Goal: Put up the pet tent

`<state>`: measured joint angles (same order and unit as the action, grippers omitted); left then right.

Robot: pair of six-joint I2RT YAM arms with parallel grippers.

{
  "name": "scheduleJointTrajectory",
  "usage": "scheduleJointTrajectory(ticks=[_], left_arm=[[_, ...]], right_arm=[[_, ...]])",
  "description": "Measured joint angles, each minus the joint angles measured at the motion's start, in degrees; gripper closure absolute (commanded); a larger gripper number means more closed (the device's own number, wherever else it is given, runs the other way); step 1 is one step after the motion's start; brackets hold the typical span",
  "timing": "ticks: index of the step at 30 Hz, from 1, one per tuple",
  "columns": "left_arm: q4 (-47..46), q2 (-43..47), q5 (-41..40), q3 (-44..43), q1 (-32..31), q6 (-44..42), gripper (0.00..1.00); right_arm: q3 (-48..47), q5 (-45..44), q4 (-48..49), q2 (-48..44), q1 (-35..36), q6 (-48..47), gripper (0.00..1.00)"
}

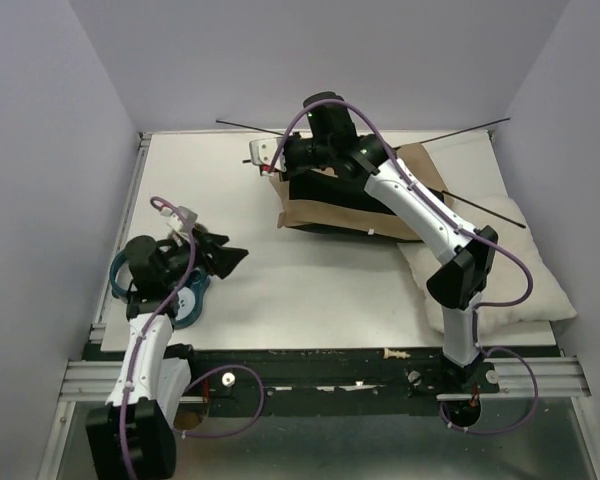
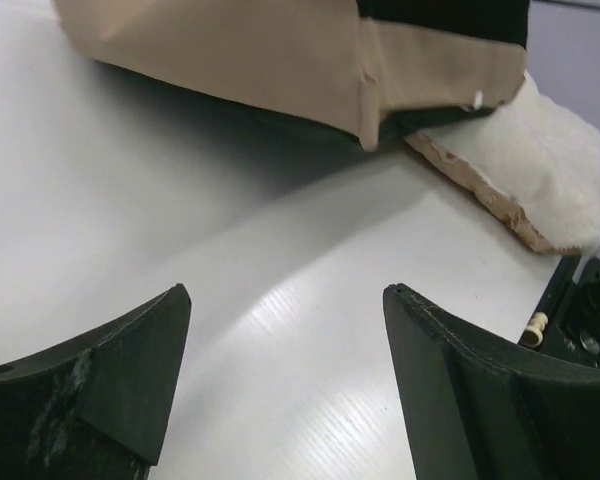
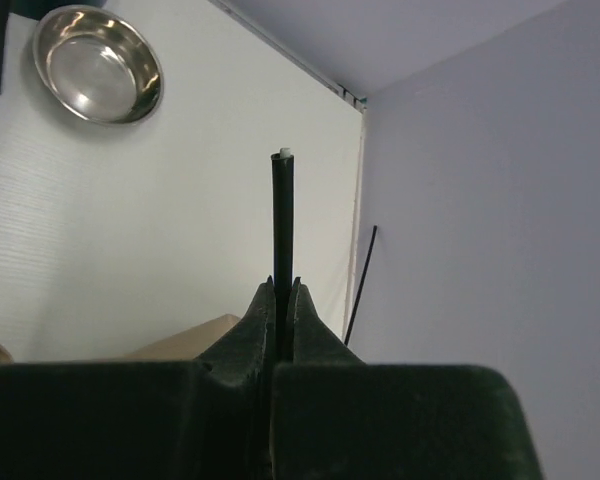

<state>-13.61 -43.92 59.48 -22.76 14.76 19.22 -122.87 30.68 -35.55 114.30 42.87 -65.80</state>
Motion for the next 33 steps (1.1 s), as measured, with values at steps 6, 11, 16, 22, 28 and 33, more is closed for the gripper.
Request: scheduleJointTrajectory(ticks=[6, 11, 16, 22, 28, 33], left_arm=[[-11.91, -6.19, -11.50, 2.75, -20.06, -0.28, 0.16], [-20.65, -13.35, -18.67, 1.33, -25.90, -0.63, 0.18], [-26.71, -19.28, -22.95, 0.24, -30.25, -0.92, 0.23], [-29.92, -22.99, -25.62, -1.36, -33.64, -1.11, 0.32], [-31.17, -24.11, -28.15, -3.10, -34.69, -0.94, 0.44], [-32.44, -26.93, -28.68, -4.74, -35.15, -1.25, 0.51]], right_arm=[[-0.70, -0.76, 1.22, -0.55, -1.60, 2.73, 0.99], [0.33, -1.31, 1.88, -1.31, -1.75, 3.52, 0.99], [1.49, -1.70, 2.78, -2.75, -2.03, 4.57, 0.99], [3.93, -1.77, 4.28, -4.46, -2.21, 5.20, 0.99], [4.46, -1.77, 5.11, -4.46, -2.21, 6.01, 0.99], [4.46, -1.79, 5.49, -4.46, -2.23, 6.08, 0.99]])
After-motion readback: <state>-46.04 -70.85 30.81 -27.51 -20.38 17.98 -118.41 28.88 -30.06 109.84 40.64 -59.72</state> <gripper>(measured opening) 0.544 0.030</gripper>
